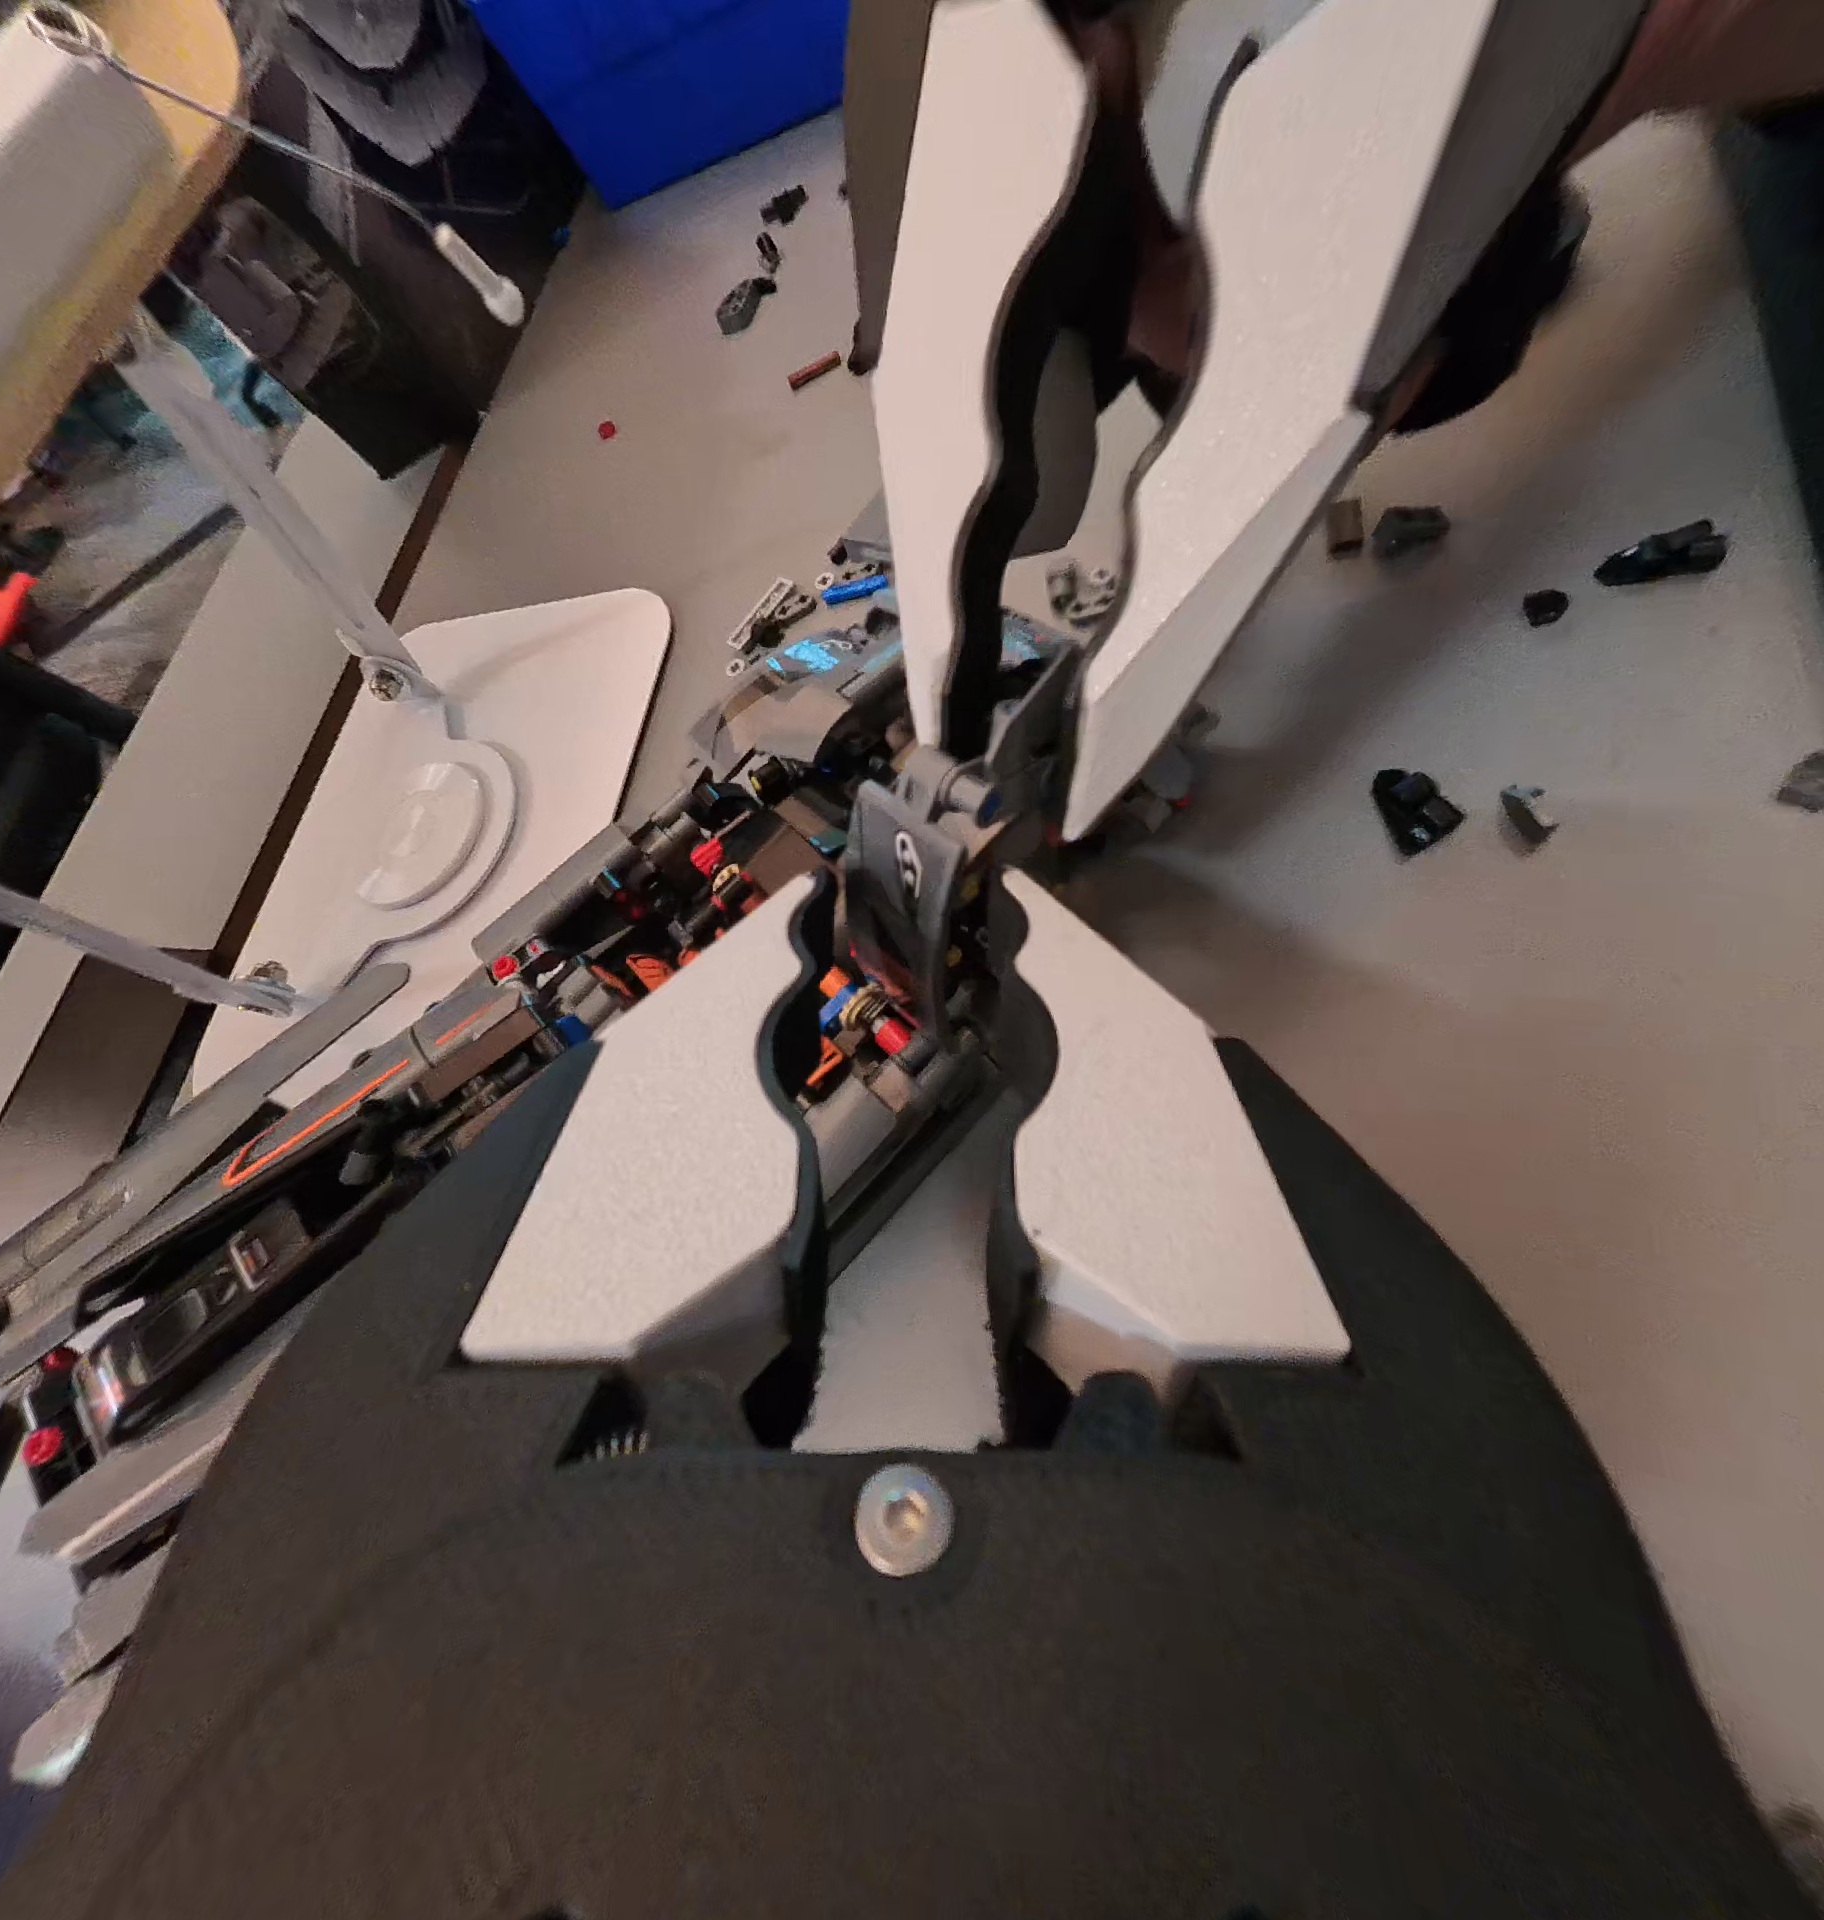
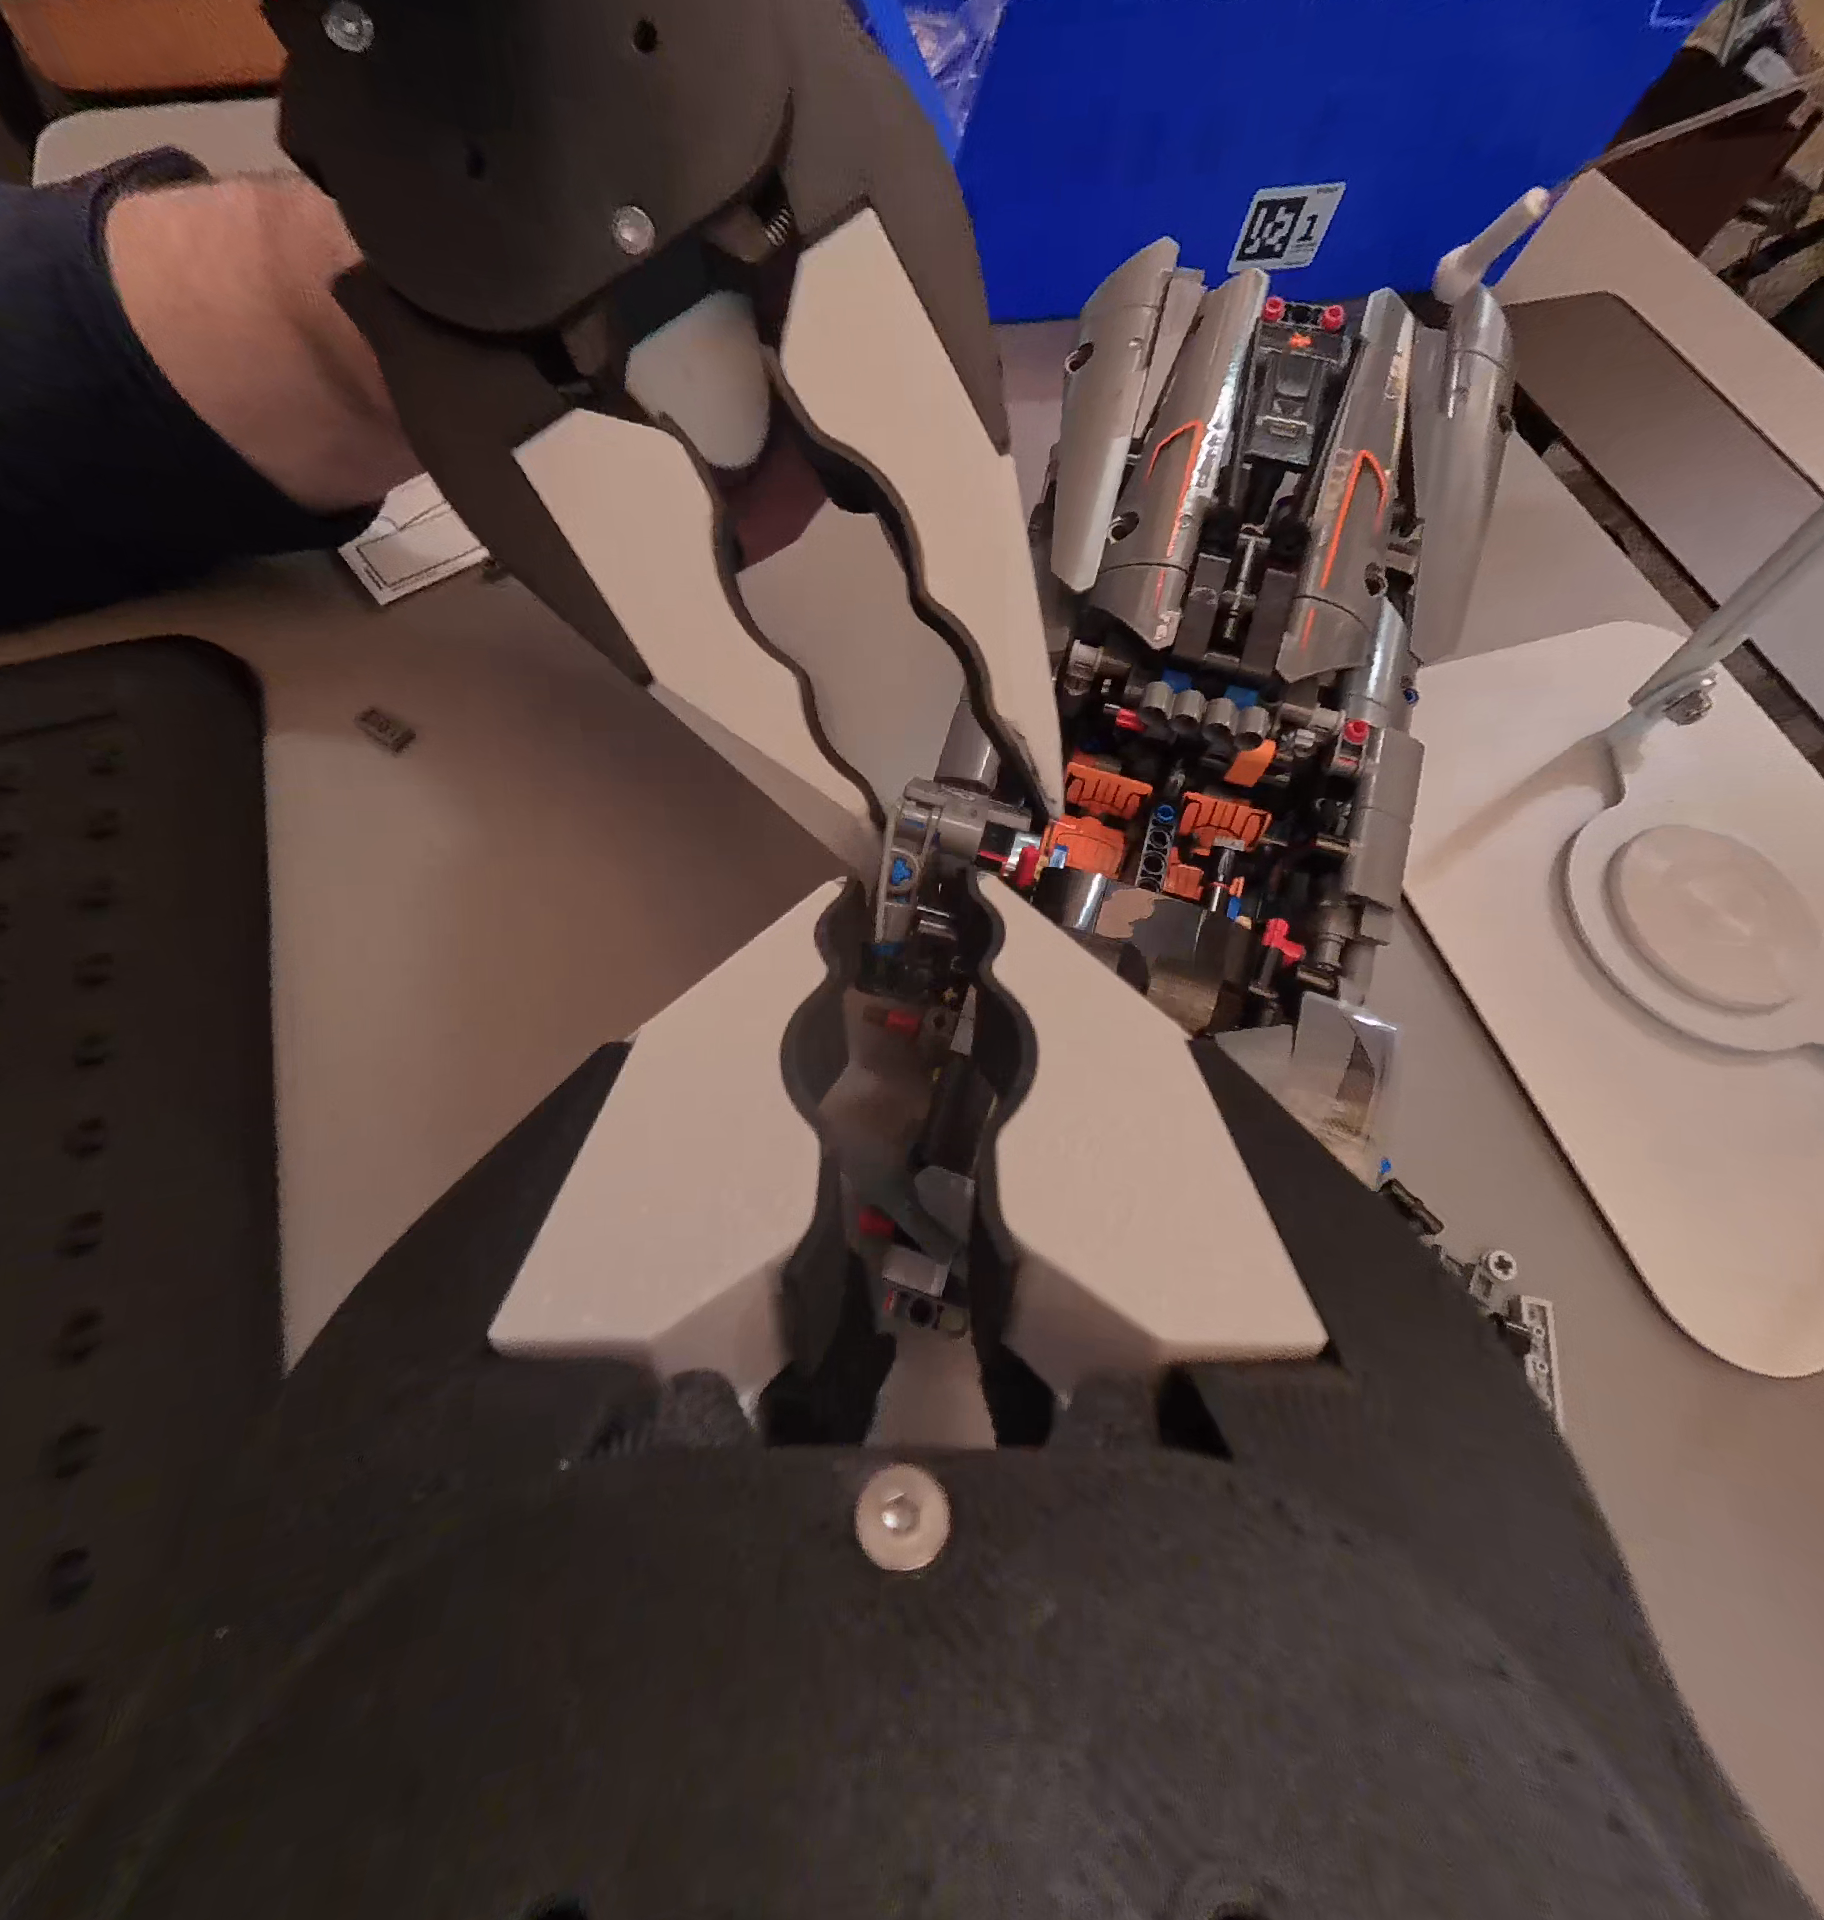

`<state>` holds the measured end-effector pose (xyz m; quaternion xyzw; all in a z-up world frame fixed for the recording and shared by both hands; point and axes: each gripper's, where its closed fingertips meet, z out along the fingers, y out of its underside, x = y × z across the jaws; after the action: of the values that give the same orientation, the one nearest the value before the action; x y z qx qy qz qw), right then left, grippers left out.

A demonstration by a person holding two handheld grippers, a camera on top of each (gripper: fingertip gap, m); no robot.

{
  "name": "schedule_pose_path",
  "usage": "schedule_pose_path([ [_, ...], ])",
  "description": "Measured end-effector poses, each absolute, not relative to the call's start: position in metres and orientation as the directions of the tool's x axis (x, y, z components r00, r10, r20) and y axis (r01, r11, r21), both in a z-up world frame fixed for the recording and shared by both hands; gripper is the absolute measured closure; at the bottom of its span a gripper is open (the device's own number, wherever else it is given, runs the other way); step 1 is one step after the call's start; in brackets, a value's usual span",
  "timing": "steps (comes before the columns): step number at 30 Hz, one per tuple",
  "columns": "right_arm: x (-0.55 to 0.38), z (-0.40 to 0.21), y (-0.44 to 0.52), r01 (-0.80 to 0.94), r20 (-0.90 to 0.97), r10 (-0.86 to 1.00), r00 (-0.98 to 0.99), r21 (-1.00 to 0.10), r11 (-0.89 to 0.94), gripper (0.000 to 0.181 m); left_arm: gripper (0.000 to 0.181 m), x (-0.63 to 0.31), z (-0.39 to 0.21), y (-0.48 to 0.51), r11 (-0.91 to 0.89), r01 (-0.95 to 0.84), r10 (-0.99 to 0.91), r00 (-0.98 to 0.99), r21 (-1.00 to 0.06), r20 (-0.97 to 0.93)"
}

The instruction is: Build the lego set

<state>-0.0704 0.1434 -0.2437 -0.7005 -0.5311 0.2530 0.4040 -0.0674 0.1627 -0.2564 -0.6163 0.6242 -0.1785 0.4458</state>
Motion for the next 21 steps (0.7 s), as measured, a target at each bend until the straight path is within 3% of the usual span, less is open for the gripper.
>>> schedule_pose_path([
  [4,-0.070,-0.247,0.139,0.562,0.147,0.953,0.264,-0.826,-0.028,0.166,0.160,-0.062,-0.262,0.165,0.189,-0.608,-0.924,0.157,-0.771,-0.350],
  [13,-0.054,-0.256,0.137,0.602,0.186,0.961,0.204,-0.798,0.027,0.166,0.151,-0.052,-0.252,0.156,0.190,-0.564,-0.952,0.093,-0.804,-0.291],
  [17,-0.053,-0.258,0.136,0.611,0.196,0.962,0.192,-0.791,0.040,0.166,0.153,-0.047,-0.253,0.153,0.252,-0.641,-0.950,-0.021,-0.725,-0.311],
  [21,-0.054,-0.258,0.134,0.597,0.176,0.965,0.193,-0.802,0.027,0.166,0.157,-0.048,-0.257,0.148,0.241,-0.681,-0.968,-0.121,-0.691,-0.218],
])
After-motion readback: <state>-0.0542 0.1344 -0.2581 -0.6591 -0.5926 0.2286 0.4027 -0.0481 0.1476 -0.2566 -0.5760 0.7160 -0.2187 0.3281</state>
